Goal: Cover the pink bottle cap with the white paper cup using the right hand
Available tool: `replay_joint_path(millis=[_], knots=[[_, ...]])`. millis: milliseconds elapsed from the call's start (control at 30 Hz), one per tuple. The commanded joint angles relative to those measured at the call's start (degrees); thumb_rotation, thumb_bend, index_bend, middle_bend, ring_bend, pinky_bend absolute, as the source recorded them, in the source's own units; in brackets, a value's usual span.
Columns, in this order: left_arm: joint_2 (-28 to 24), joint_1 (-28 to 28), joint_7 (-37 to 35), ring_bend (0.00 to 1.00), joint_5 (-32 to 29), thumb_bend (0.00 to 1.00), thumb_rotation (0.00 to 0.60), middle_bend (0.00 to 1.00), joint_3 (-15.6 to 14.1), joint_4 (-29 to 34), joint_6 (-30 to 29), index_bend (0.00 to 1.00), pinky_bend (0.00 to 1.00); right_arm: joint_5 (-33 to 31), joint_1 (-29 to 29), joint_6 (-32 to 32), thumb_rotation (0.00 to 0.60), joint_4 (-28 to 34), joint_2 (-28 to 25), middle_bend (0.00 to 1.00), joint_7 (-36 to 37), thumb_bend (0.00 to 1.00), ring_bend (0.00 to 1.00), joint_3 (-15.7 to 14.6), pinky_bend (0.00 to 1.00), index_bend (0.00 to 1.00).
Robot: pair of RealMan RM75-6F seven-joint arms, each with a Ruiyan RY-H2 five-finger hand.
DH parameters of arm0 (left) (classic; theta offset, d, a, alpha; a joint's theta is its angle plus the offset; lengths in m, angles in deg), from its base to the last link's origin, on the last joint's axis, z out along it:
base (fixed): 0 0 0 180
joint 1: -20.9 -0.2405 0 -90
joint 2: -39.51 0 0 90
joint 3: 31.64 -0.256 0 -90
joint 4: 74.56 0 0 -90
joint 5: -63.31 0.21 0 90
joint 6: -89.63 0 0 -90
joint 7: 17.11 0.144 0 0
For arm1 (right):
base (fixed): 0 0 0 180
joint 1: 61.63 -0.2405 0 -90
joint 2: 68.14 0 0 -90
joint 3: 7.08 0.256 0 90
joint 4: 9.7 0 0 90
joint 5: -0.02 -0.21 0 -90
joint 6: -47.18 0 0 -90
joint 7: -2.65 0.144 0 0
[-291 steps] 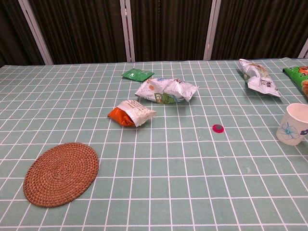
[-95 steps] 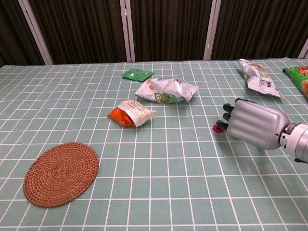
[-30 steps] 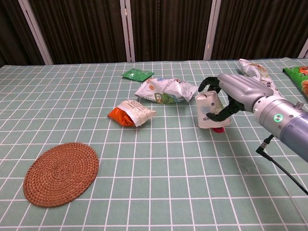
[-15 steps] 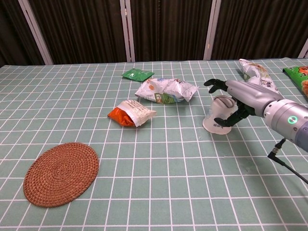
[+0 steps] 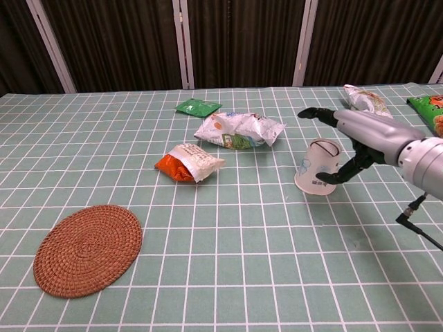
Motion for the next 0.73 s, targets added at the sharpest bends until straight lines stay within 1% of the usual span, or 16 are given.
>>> replay_joint_path(millis=[33, 100, 133, 233, 367, 500, 733], knots=[[-0.24, -0.25, -0.46, 0.0, 0.28, 0.0, 0.6, 0.0, 0.01, 0.01, -0.56, 0.0, 0.0, 3.7, 2.12, -3.62, 0.6, 4.94, -4.61, 0.0, 1.7, 0.06, 0.0, -0.79, 0.0, 0.0], [-0.34, -0.45, -0.6, 0.0, 0.39, 0.0, 0.6, 0.0, 0.09, -0.15, -1.07, 0.0, 0.0, 6.12, 3.69, -6.07, 0.6, 7.3, -7.91, 0.0, 2.34, 0.01, 0.0, -1.59, 0.0, 0.0], [-0.28, -0.57, -0.45, 0.0, 0.43, 0.0, 0.6, 0.0, 0.17, -0.35, -1.44, 0.0, 0.0, 7.77, 4.86, -7.68, 0.6, 8.66, -10.19, 0.0, 3.11, 0.0, 0.0, -2.26, 0.0, 0.0], [0.11, -0.75, 0.17, 0.0, 0.57, 0.0, 0.6, 0.0, 0.4, -0.76, -2.21, 0.0, 0.0, 10.74, 7.48, -11.16, 0.6, 10.35, -14.43, 0.0, 5.0, 0.0, 0.0, -3.69, 0.0, 0.0], [1.2, -0.73, 1.21, 0.0, 0.94, 0.0, 0.6, 0.0, 0.66, -1.72, -2.85, 0.0, 0.0, 14.11, 12.2, -16.78, 0.6, 11.59, -19.75, 0.0, 7.12, 0.0, 0.0, -6.47, 0.0, 0.0], [2.46, -0.56, 2.73, 0.0, 1.31, 0.0, 0.6, 0.0, 0.75, -2.64, -3.02, 0.0, 0.0, 15.69, 16.8, -21.73, 0.6, 12.25, -22.83, 0.0, 8.65, 0.0, 0.0, -8.87, 0.0, 0.0], [3.48, -0.13, 3.59, 0.0, 2.02, 0.0, 0.6, 0.0, 0.72, -3.4, -2.78, 0.0, 0.0, 17.64, 21.86, -27.38, 0.6, 11.76, -24.57, 0.0, 7.7, 0.0, 0.0, -11.31, 0.0, 0.0]])
